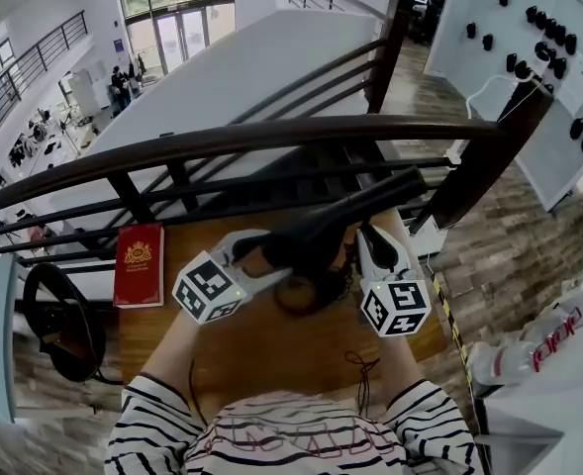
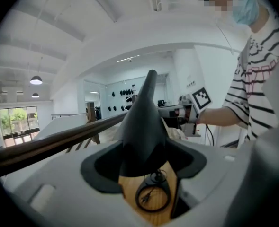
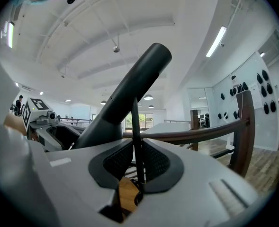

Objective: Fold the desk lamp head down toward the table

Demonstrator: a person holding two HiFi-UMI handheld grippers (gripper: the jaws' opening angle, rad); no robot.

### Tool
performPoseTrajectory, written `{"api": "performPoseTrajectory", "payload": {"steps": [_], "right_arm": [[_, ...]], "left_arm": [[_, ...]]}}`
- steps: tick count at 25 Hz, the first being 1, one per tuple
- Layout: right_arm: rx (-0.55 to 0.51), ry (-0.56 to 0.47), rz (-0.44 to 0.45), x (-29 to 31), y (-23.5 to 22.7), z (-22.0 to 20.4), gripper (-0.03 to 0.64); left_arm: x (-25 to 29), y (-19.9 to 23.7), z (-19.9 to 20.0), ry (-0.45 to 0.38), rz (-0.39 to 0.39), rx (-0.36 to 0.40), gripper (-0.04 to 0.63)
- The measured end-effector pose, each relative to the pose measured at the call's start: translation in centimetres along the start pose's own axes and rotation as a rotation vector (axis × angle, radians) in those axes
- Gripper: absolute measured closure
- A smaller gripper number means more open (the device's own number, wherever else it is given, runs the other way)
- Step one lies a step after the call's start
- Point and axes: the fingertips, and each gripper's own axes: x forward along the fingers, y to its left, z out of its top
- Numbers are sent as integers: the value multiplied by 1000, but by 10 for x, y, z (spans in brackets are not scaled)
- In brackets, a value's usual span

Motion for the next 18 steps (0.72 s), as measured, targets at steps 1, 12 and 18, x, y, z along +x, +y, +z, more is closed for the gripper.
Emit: {"api": "performPoseTrajectory", "payload": {"steps": [1, 12, 18], "right_arm": [[0, -1, 0, 0, 1, 0, 563], [3, -2, 2, 3, -2, 0, 563], [54, -12, -1, 4, -2, -1, 555]], "left_arm": [[2, 0, -2, -5, -4, -10, 311], [21, -2, -10, -52, -25, -106, 321], [20, -1, -12, -22, -34, -69, 322]]}}
